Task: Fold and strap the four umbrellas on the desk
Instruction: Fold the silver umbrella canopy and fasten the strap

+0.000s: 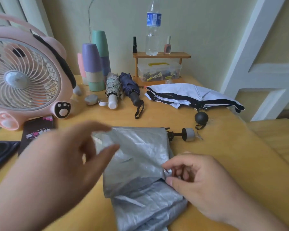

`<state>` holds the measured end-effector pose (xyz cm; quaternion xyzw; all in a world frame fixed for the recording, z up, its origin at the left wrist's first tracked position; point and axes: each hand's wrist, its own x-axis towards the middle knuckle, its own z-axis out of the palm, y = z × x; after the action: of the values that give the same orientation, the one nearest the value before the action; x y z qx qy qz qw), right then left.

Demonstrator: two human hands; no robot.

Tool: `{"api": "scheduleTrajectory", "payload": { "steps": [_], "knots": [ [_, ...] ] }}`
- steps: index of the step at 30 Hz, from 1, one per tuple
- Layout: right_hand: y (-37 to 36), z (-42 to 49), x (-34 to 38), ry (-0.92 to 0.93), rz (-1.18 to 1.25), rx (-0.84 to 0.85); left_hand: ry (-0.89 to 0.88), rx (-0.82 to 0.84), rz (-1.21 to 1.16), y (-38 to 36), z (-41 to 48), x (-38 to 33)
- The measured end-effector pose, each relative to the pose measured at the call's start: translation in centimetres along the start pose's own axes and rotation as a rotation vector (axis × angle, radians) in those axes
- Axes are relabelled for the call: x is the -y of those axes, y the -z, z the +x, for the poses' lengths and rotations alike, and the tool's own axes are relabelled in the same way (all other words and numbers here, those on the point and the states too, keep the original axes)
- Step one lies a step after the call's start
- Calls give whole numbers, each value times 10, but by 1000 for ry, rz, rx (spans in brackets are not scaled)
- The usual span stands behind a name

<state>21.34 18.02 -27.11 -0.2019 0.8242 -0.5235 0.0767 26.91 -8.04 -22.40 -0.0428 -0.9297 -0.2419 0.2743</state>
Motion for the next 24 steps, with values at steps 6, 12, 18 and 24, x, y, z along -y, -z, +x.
{"api": "scheduleTrajectory", "payload": {
  "steps": [6,12,18,24],
  "knots": [
    [-4,2,-6,263,-268,-34,-117,680,324,-48,109,-28],
    [-1,3,-16,551,-310,-33,-102,960,389,-83,112,0],
    [1,5,-24,436,-296,66,-189,844,400,-95,93,9],
    [34,16,-17,289,-274,-279,-252,729,407,-100,79,19]
  ]
}}
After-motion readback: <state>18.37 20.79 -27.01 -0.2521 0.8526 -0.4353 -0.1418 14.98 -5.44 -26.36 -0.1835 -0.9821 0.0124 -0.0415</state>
